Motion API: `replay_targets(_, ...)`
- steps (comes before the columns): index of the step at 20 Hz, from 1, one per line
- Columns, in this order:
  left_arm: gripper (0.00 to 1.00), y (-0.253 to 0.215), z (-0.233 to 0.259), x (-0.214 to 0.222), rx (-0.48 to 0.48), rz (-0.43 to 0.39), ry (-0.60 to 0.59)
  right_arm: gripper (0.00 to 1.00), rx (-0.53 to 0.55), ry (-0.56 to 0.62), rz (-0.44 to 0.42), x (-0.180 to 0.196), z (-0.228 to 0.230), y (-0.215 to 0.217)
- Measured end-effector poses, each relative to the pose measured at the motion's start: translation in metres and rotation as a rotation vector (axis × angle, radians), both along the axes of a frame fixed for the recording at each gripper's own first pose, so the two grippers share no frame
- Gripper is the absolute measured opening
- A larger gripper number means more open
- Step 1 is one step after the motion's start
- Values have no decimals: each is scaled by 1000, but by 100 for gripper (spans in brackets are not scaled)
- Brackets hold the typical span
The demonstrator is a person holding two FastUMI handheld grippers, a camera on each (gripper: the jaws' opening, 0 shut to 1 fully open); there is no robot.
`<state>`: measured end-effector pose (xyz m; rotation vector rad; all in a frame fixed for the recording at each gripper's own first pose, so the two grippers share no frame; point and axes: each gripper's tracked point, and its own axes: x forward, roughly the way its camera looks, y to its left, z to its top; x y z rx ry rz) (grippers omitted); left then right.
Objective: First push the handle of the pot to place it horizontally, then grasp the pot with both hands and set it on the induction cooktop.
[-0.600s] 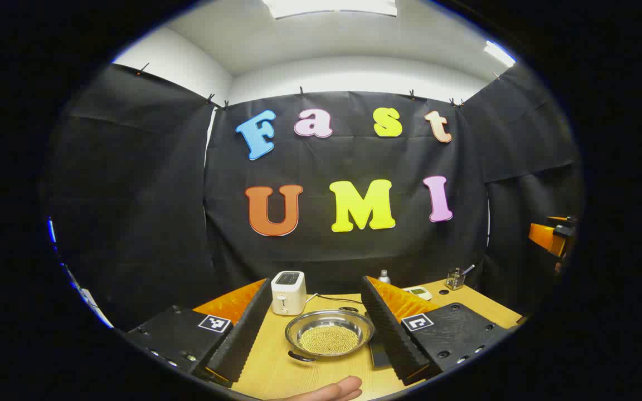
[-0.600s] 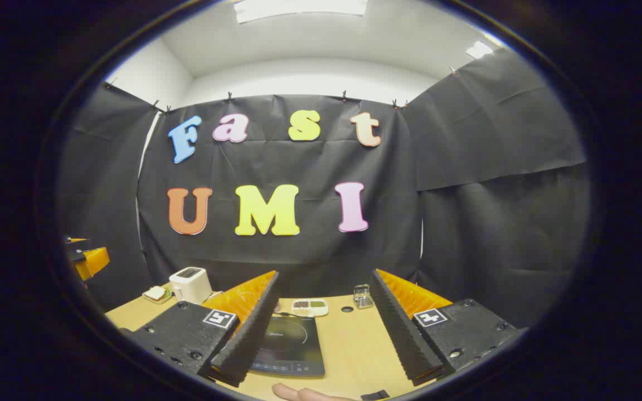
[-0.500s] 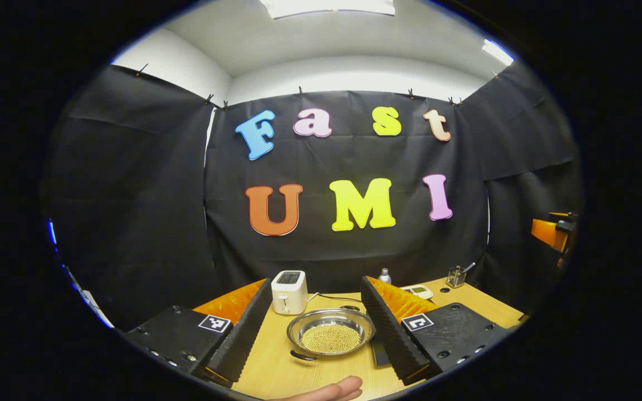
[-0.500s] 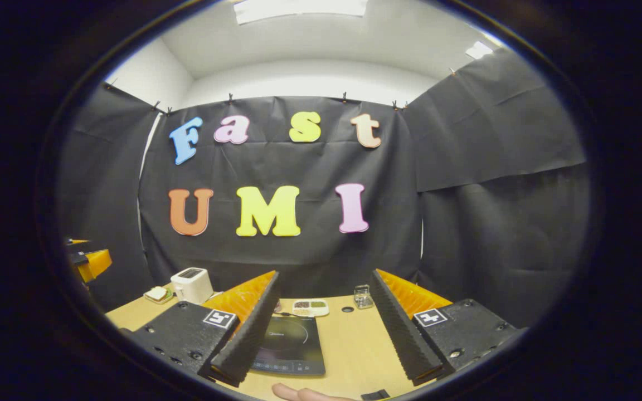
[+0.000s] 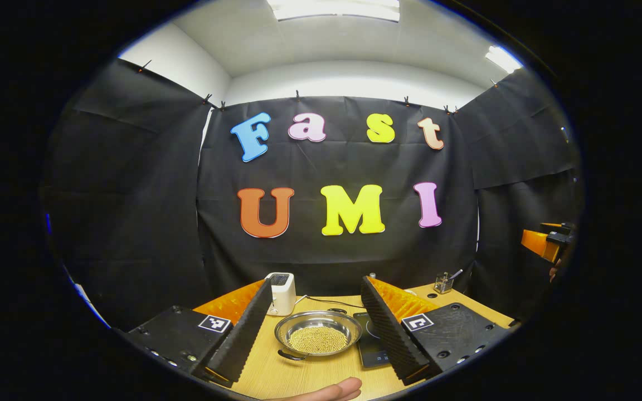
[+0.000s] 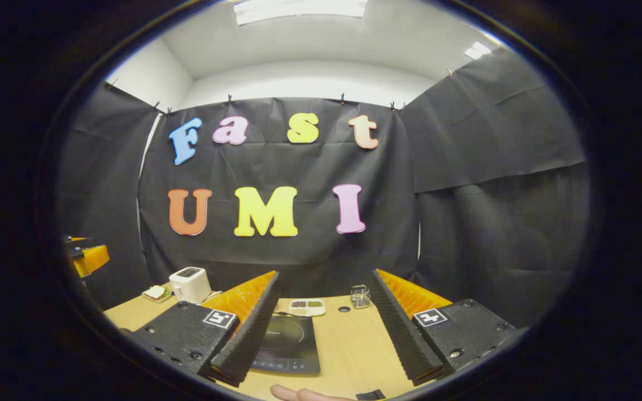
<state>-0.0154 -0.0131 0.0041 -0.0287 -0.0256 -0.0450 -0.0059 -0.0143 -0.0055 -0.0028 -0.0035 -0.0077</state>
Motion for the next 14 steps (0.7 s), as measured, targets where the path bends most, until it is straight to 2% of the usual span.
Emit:
replay_targets(2, 95, -1, -2, 3, 2, 1, 1, 100, -6, -3, -1, 0, 0, -2)
replay_targets(3, 95, -2, -2, 4, -1, 0, 2, 96, -11, -8, -4, 1, 2, -2)
replay_targets(4, 95, -2, -4, 6, -4, 0, 4, 100, -13, -14, -7, 1, 3, -4)
replay_targets(6, 95, 0, -6, 8, -15, 8, 4, 96, -11, -21, -3, 0, 3, -3)
replay_targets(7, 95, 1, -10, 11, -21, 11, 9, 100, -9, -22, 2, 0, 3, -2)
replay_targets(9, 95, -1, -20, 18, -24, 4, 34, 96, -7, -24, 5, 1, 2, -1)
replay_targets(10, 96, -1, -26, 21, -26, 3, 47, 100, -7, -23, 4, 1, 0, -2)
replay_targets(14, 95, -4, -51, 37, -21, -9, 98, 100, -6, -14, 7, 3, -5, -1)
